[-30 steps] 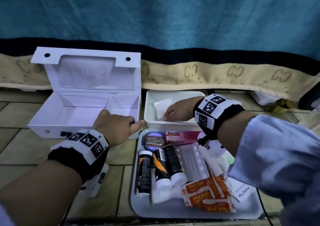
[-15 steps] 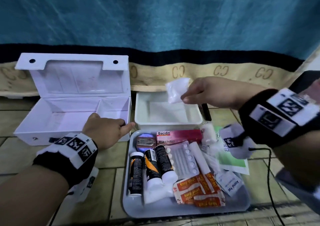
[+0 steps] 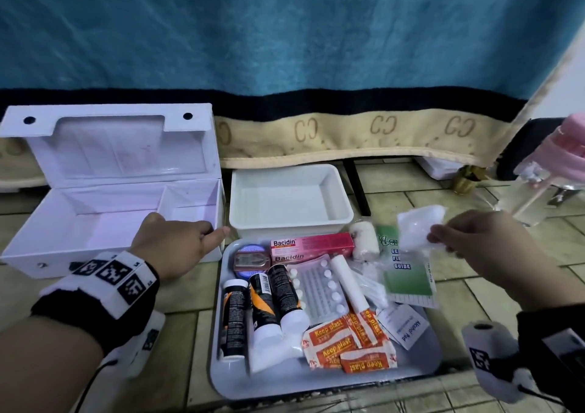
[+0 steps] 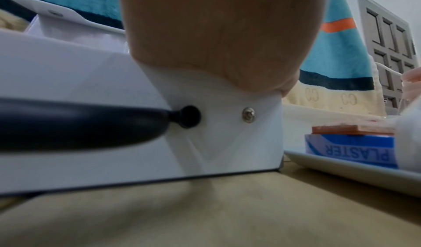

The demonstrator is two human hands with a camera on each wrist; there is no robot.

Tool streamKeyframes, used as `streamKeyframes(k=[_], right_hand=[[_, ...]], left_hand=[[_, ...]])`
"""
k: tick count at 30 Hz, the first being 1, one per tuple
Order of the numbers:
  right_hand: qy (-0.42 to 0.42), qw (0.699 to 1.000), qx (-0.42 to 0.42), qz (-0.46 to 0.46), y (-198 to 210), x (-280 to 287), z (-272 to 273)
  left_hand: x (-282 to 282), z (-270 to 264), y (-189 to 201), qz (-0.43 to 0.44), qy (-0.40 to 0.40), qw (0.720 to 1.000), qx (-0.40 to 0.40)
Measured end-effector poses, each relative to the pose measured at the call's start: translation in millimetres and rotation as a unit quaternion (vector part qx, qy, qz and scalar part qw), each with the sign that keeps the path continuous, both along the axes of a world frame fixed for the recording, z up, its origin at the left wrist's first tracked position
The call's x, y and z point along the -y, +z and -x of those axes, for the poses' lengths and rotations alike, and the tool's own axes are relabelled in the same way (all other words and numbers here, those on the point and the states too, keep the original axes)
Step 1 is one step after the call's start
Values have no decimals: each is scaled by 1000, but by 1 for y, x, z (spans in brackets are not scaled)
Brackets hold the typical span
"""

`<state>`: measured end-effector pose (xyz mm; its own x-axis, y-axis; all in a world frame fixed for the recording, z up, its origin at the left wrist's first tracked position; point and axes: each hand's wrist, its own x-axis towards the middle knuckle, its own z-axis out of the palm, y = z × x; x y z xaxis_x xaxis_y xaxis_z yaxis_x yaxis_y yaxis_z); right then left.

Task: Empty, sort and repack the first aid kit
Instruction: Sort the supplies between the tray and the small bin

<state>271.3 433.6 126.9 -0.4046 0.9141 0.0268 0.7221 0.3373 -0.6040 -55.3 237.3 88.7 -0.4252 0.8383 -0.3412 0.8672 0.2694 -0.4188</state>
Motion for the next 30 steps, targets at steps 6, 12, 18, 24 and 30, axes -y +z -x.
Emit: streamKeyframes(k=[6, 12, 18, 24, 30], right_hand=[[33, 992, 117, 41, -20, 20, 8], [51, 986, 156, 43, -11, 27, 17], [132, 974, 181, -17, 7, 33, 43], [230, 955, 183, -39, 5, 35, 91], [246, 949, 195, -31, -8, 35, 107]], left_hand=[[0, -4, 4, 6, 4, 1000, 5], [-1, 1, -2, -22, 17, 999, 23], [-2, 1, -4, -43, 21, 999, 26], [-1, 1, -2, -67, 40, 995, 60], [-1, 2, -3, -87, 50, 992, 76]])
